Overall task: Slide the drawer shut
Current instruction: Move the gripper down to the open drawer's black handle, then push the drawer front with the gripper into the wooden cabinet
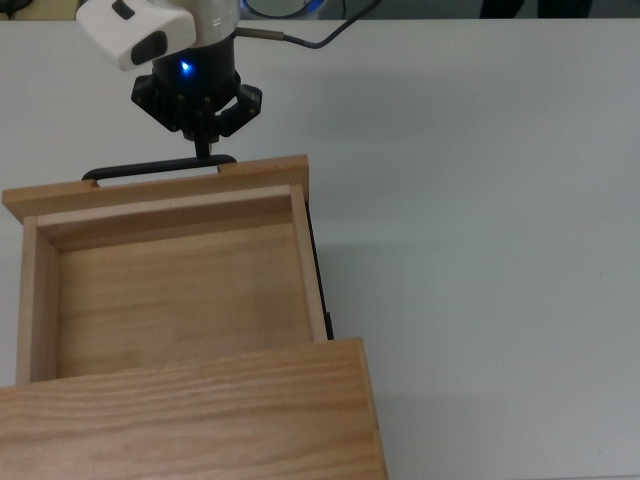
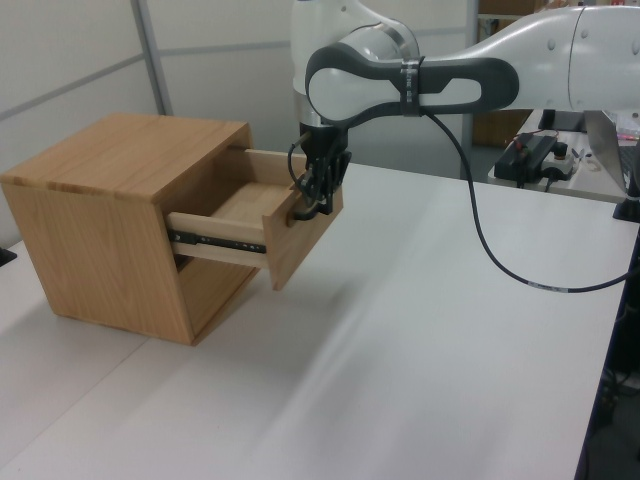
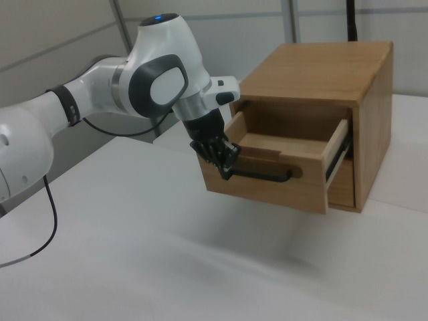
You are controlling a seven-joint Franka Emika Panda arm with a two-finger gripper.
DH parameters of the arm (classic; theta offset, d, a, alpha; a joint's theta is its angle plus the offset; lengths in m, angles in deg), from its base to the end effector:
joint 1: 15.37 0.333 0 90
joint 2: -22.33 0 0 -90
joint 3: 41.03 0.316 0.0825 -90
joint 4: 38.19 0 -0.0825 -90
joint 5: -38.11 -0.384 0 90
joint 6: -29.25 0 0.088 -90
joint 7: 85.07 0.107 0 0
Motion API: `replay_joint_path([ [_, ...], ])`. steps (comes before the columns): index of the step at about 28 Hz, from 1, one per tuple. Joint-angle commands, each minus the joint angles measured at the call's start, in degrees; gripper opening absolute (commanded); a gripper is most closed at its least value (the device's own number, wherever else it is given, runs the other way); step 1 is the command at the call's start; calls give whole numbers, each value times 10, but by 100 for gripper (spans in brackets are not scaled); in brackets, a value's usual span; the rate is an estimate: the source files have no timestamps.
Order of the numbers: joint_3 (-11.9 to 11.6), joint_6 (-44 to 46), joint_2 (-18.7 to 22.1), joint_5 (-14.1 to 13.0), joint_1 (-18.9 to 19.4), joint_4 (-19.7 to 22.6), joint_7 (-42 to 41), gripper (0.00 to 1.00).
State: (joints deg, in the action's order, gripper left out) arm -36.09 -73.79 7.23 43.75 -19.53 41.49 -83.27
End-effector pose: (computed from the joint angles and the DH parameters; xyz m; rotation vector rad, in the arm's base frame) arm 0.6539 -0.0067 0.5743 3.0615 -0.0109 0.2250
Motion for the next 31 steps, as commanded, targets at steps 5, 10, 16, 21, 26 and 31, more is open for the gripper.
replay_joint_path([
  [5,-3,-140,-25,5,7,7,-1,0],
  [10,-2,-266,-49,4,16,7,-1,0],
  [16,-2,-424,-77,6,19,7,-2,0],
  [21,-2,-550,-107,8,20,7,-4,0],
  [26,-2,-624,-133,8,20,7,-8,0],
  [31,-2,-668,-157,8,25,7,-8,0],
])
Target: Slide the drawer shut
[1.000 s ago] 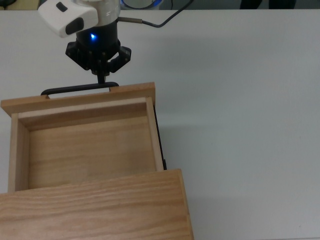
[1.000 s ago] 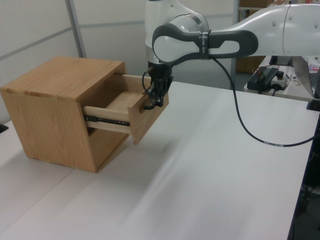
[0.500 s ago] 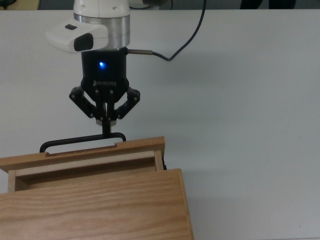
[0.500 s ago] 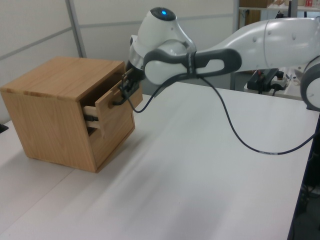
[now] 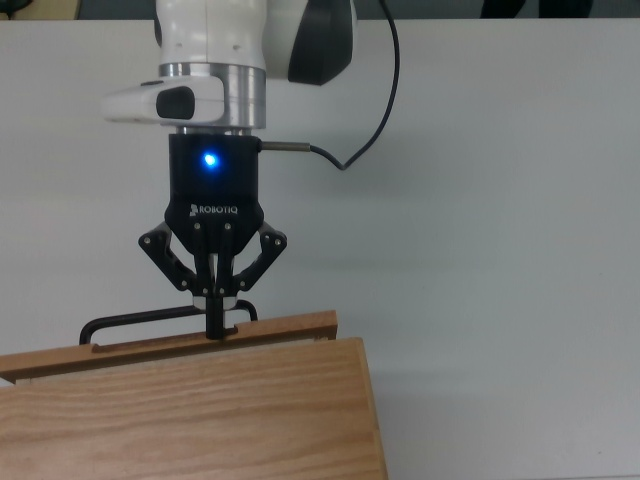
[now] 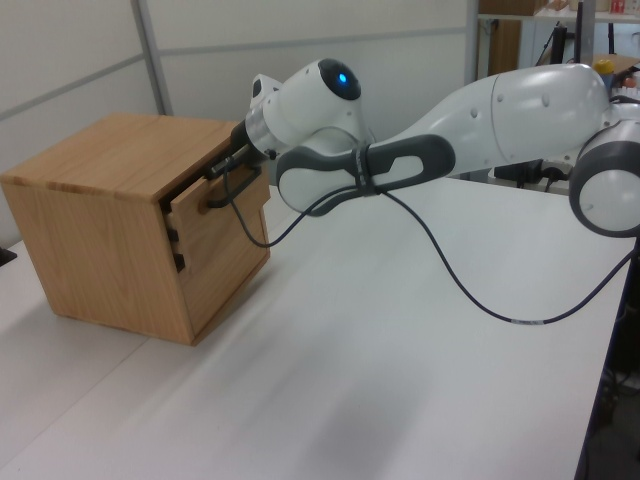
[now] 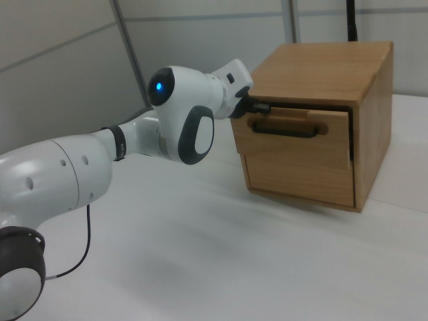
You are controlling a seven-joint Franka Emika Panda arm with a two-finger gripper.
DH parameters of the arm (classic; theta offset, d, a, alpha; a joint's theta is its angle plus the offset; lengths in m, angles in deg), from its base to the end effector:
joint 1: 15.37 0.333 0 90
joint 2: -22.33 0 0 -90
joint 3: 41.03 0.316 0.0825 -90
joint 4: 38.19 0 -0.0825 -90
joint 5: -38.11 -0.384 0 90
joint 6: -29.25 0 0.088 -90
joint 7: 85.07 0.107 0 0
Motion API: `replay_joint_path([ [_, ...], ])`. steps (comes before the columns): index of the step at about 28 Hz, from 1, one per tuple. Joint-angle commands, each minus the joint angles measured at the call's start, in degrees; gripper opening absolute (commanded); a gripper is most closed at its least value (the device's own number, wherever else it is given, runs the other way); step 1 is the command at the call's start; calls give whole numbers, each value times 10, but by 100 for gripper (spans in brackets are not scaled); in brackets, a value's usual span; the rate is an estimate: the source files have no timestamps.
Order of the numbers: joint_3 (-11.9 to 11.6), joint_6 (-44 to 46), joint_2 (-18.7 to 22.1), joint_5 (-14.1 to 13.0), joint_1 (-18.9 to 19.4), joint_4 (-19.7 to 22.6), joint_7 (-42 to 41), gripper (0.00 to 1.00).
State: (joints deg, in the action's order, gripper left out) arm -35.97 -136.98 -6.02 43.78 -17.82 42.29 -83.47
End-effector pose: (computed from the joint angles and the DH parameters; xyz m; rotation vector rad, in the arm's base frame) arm 0.7495 0.0234 0.5436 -2.7522 -0.0926 -1.5118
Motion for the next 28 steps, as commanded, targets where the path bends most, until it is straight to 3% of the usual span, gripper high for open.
replay_joint_path([
  [1,-3,-62,-37,8,8,-1,-7,0],
  [6,-3,-124,-63,8,10,-2,-8,0],
  [17,-3,-127,-70,7,17,-3,-6,0],
  [24,-4,-110,-40,3,20,-2,-5,0],
  [27,-4,-48,-18,-1,20,-3,-3,0],
  [28,-3,10,2,-1,20,-5,-2,0],
])
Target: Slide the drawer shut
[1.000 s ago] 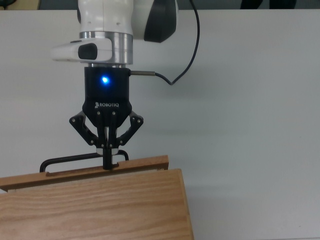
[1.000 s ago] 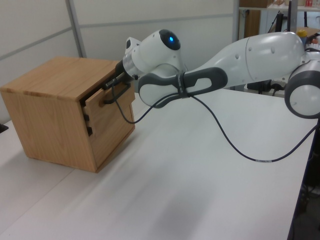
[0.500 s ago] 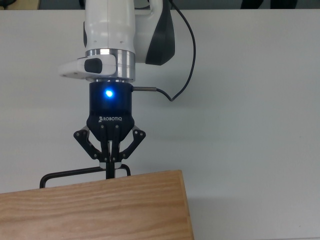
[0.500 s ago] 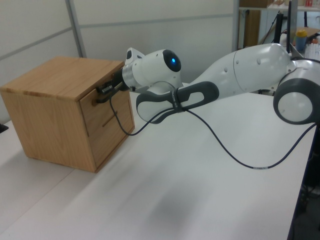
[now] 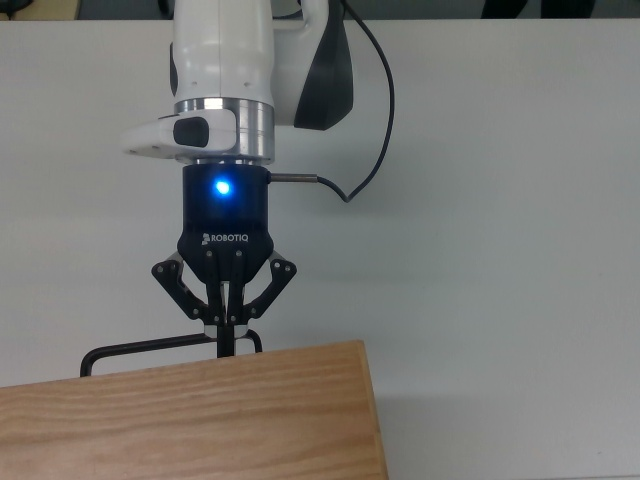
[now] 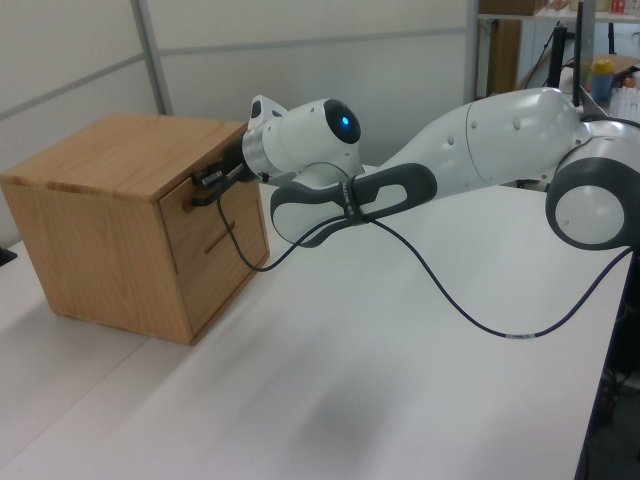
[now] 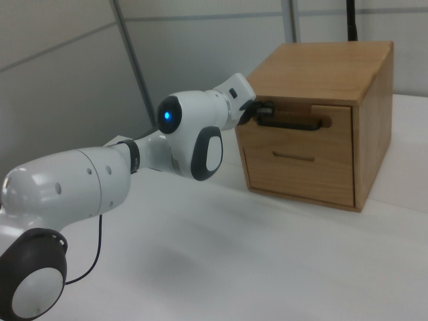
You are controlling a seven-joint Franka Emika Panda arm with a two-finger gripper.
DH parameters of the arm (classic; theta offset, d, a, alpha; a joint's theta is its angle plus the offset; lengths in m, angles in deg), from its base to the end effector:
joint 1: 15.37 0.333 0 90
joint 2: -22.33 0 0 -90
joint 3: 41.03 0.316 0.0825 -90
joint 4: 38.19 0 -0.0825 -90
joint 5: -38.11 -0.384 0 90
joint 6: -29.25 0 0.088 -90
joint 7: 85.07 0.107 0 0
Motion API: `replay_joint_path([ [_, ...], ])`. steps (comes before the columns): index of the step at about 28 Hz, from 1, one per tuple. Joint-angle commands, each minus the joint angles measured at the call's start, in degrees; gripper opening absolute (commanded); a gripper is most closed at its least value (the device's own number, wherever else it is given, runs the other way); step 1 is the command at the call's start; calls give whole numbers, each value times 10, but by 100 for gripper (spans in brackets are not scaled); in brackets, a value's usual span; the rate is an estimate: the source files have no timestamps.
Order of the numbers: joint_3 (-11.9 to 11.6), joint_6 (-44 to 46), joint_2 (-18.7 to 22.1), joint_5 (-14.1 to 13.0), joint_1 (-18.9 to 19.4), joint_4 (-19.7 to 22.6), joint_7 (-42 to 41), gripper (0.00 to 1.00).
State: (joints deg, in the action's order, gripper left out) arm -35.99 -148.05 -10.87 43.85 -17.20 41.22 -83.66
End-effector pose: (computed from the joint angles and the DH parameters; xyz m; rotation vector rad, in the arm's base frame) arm 0.7615 0.0313 0.5157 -2.6343 -0.1102 -1.6737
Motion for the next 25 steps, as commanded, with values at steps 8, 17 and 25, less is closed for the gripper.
replay_joint_path([
  [8,1,375,145,-6,13,5,2,0],
  [17,0,666,250,-7,13,1,3,0],
  [25,-6,848,301,-13,9,0,2,9],
])
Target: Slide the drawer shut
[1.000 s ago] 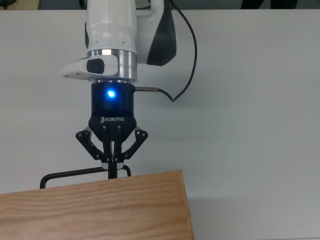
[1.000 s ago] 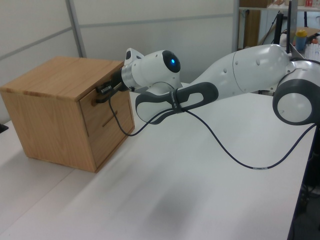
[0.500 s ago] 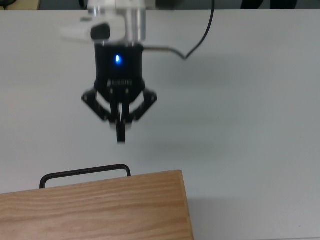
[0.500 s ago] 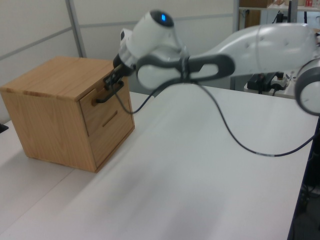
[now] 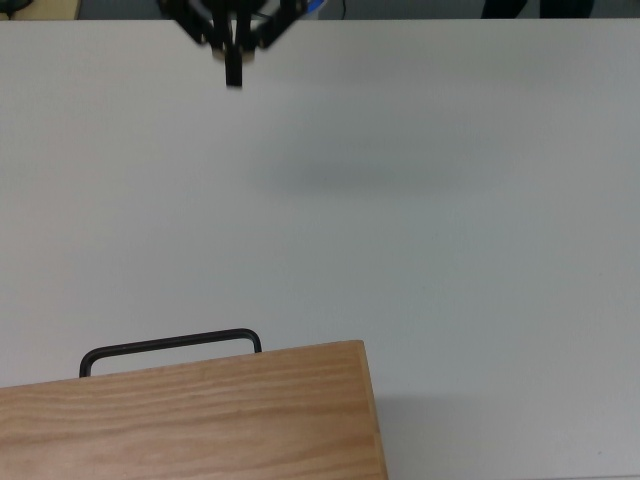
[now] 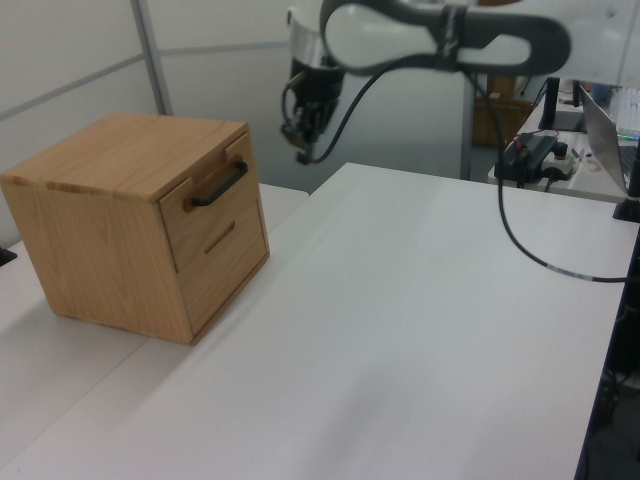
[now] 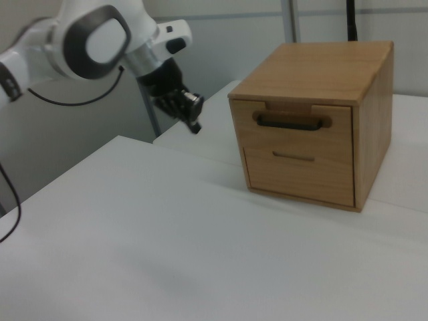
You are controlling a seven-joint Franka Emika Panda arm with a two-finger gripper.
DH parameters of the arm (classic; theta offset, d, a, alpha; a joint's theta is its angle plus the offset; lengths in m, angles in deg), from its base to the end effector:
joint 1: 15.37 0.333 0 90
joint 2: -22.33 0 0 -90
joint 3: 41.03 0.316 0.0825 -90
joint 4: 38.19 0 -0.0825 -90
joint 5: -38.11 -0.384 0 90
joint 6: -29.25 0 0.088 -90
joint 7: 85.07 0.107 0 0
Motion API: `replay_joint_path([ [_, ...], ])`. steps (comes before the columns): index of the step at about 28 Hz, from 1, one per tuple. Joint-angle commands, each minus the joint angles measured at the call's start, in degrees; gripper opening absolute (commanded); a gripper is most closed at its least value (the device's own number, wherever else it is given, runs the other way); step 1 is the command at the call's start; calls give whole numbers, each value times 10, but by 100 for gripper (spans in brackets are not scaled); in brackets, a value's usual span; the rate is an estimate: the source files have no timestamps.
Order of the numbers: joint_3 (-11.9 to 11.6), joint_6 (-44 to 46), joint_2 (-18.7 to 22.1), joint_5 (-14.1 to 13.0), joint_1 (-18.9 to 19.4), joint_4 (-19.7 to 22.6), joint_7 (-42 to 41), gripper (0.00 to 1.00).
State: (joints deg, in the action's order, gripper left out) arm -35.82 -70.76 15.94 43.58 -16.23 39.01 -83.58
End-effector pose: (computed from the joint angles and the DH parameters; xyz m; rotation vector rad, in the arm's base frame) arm 0.6032 0.0334 0.6855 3.0374 0.0773 0.4451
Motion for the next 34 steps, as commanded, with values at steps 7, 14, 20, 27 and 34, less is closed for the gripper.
replay_joint_path([
  [7,-12,174,46,-1,-14,23,1,100],
  [14,-16,185,53,-12,-27,23,1,100],
  [20,-15,188,54,-16,-30,23,-3,100],
  [27,-16,195,55,-14,-31,23,-5,0],
  [34,-15,194,55,-14,-30,23,-3,0],
])
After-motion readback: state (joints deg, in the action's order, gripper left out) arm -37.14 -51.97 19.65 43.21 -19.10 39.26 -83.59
